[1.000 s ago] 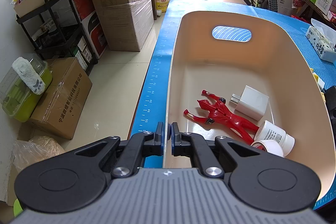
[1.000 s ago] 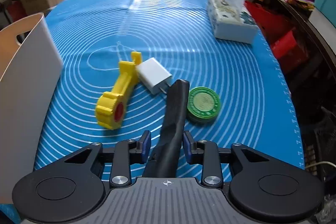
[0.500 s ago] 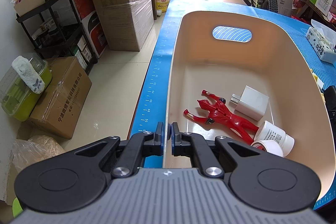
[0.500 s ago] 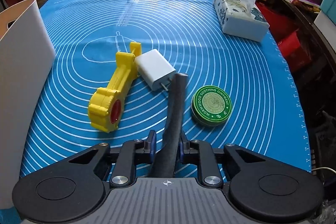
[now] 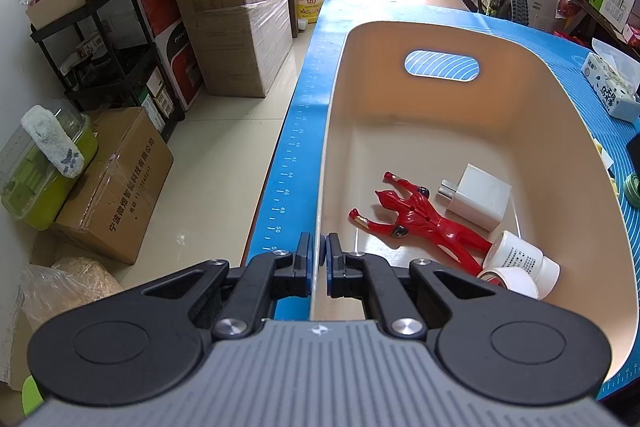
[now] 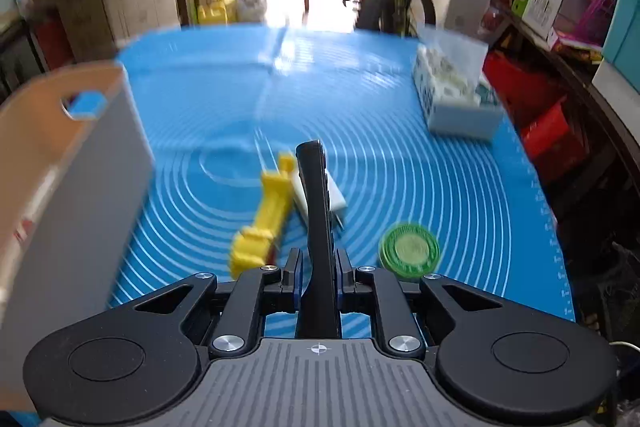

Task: Organize rigid objects
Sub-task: 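Carry the black remote into the basket and open the right gripper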

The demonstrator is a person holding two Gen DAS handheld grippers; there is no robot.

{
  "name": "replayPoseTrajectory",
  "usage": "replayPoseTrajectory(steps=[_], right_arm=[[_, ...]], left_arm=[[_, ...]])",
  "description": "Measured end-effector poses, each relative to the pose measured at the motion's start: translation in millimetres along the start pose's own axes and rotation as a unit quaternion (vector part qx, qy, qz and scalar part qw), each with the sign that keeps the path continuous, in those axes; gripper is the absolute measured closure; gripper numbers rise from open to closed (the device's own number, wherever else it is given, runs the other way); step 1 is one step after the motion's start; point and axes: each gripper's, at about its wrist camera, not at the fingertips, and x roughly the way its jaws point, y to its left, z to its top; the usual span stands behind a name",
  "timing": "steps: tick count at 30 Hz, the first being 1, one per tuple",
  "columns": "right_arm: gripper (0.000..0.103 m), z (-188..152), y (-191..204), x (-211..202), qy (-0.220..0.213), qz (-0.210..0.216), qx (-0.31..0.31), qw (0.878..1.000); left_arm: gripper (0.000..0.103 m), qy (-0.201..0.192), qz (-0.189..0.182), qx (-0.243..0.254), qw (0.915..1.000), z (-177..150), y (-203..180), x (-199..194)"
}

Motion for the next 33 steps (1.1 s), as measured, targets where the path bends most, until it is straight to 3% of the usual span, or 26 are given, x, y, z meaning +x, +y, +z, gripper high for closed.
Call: replayPoseTrajectory(steps=[10,17,28,33], right_arm=[[0.077,24.8,39.7,-49.1,-0.074,0.077,0.003,0.994],[0.077,42.6,80.0,-64.8,-0.097,0.139,-0.012,0.985],[0.077,43.3,156.5,-60.7,-0.079,0.200,-0.063,0.975],[0.077,31.6,180.3,-45.0,-0.047,0.200,-0.091,0.974]], left_arm=[[0.095,0.000,0.002,0.002,1.0000,-0.1,-1.5,0.0],[0.095,0.000,0.003,0.005,1.0000,-0.3,-2.2,-0.2],[0.095,-0.001,0.004,0.006,1.0000,-0.2,-3.3,-0.1],[0.095,-0.001,0.005,0.006,1.0000,-0.2,-3.5,-0.1]])
